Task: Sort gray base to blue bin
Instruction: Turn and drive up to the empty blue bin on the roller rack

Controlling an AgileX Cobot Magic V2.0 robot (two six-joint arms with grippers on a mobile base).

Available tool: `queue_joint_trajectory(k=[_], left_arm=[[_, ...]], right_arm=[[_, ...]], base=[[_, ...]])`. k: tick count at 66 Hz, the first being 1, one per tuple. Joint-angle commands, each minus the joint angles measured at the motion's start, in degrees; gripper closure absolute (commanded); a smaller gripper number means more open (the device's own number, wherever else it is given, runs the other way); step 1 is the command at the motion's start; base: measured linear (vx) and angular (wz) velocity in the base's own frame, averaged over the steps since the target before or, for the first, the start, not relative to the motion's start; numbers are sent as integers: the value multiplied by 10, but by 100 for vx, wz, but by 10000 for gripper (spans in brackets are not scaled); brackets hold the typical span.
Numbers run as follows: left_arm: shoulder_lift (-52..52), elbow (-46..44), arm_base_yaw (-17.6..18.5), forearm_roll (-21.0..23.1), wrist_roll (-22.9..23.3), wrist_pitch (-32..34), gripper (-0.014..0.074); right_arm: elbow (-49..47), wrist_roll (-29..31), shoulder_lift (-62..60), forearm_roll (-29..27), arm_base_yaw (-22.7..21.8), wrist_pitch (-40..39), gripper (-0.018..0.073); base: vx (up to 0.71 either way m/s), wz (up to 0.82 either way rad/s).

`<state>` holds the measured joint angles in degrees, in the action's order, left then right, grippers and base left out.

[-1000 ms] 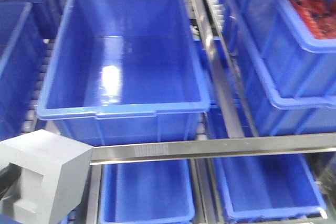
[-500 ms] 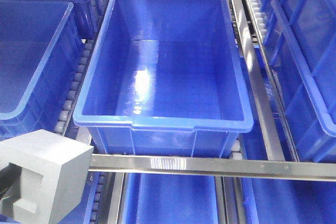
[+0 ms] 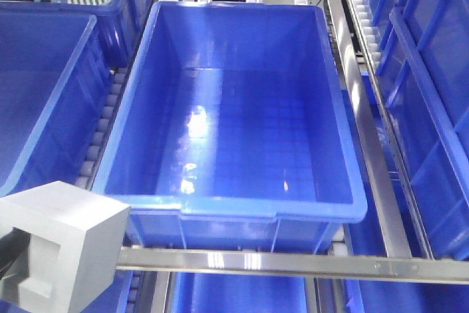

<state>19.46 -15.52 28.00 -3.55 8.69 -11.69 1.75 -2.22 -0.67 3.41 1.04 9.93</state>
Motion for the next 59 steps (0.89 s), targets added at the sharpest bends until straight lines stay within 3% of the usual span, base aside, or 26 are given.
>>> queue_joint_trajectory(k=[1, 59], left_arm=[[2, -17, 2, 2, 3, 63, 602], [2, -17, 2, 2, 3, 63, 602]], right_arm=[[8, 3, -7, 4, -3, -42, 568], [8, 3, -7, 4, -3, -42, 568]], base=[[13, -2], [10, -1]])
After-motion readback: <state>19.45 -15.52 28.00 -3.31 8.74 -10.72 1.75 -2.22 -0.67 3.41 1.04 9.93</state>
